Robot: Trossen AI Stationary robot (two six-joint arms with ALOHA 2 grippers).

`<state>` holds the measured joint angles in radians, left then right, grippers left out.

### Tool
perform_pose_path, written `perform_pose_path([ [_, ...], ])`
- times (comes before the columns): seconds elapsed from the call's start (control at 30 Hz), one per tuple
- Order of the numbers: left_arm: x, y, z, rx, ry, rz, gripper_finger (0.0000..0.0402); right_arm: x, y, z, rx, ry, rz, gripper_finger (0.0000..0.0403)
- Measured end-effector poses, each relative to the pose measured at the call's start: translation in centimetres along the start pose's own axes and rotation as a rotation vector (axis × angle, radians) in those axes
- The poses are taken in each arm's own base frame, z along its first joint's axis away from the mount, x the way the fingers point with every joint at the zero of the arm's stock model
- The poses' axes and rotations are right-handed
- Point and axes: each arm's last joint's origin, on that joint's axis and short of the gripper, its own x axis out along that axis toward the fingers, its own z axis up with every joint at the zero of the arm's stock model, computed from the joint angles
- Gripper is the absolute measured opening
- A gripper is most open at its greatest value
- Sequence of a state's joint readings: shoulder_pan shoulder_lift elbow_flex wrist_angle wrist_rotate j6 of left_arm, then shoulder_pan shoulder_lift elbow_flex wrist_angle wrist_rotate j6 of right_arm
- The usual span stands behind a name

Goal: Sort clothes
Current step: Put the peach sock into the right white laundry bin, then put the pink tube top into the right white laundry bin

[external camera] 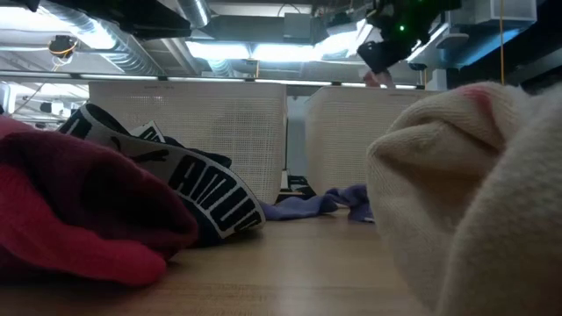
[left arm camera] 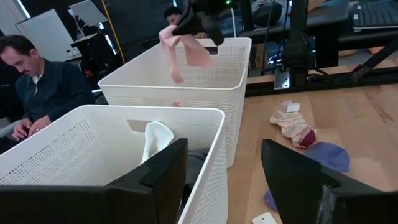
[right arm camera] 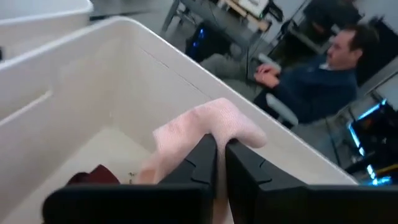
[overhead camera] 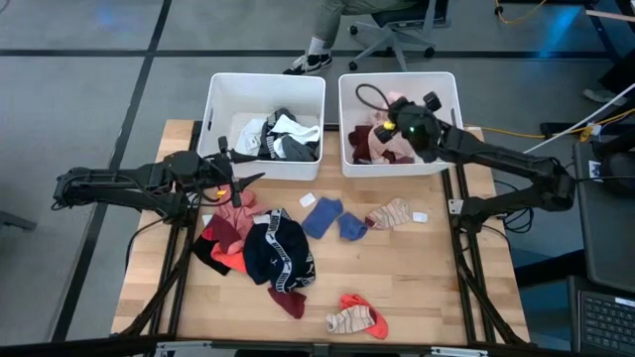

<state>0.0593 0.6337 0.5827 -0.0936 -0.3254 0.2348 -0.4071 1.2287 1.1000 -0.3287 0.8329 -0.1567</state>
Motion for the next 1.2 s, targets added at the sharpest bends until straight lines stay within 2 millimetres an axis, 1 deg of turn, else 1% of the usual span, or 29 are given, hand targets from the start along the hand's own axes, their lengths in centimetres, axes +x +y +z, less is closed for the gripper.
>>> perform_pose_path([
  [0.1,0.0,0.0,0.0,0.000,0.000,0.000,0.0194,0.8,-0.7,-0.5,0.036,0.043,0.018,0.0042],
  [0.17,0.0,0.0,0.0,0.000,0.000,0.000,0.0194,1.2,-1.0,-0.9,0.060,0.071,0.045,0.0064],
  [0.3,0.0,0.0,0.0,0.001,0.003,-0.001,0.0194,1.7,-1.4,-1.5,0.096,0.120,0.086,0.0132],
  [0.4,0.0,0.0,0.0,0.001,0.003,-0.001,0.0194,1.6,-1.5,-1.7,0.101,0.134,0.107,0.0185],
  [0.47,0.0,0.0,0.0,0.001,0.003,-0.001,0.0194,1.0,-1.8,-1.7,0.095,0.142,0.133,0.0212],
  [0.53,0.0,0.0,0.0,0.001,0.003,-0.001,0.0194,-0.2,-2.1,-1.3,0.113,0.139,0.181,0.0233],
  [0.6,0.0,0.0,0.0,0.000,0.004,-0.001,0.0194,-1.5,-2.3,-1.1,0.150,0.127,0.252,0.0247],
  [0.67,0.0,0.0,-0.1,-0.002,0.005,-0.001,0.0194,-3.0,-2.2,-0.9,0.171,0.099,0.369,0.0254],
  [0.77,0.0,0.0,-0.1,-0.005,0.013,-0.003,0.0194,-5.5,-1.1,-0.5,0.179,0.040,0.554,0.0257],
  [0.83,0.0,-0.1,-0.2,-0.012,0.017,-0.004,0.0194,-6.9,0.3,-0.6,0.162,-0.008,0.643,0.0256],
  [0.93,0.1,-0.1,-0.2,-0.016,0.022,-0.005,0.0194,-8.6,2.7,-1.4,0.120,-0.077,0.735,0.0254],
  [1.03,0.3,-0.2,-0.2,-0.019,0.026,-0.006,0.0194,-10.0,5.2,-2.9,0.086,-0.167,0.821,0.0253],
  [1.1,0.7,-0.3,-0.4,-0.029,0.041,-0.010,0.0194,-10.9,6.8,-4.3,0.069,-0.233,0.873,0.0253],
  [1.2,1.0,-0.5,-0.7,-0.030,0.072,-0.016,0.0194,-12.0,8.5,-6.2,0.050,-0.344,0.928,0.0253],
])
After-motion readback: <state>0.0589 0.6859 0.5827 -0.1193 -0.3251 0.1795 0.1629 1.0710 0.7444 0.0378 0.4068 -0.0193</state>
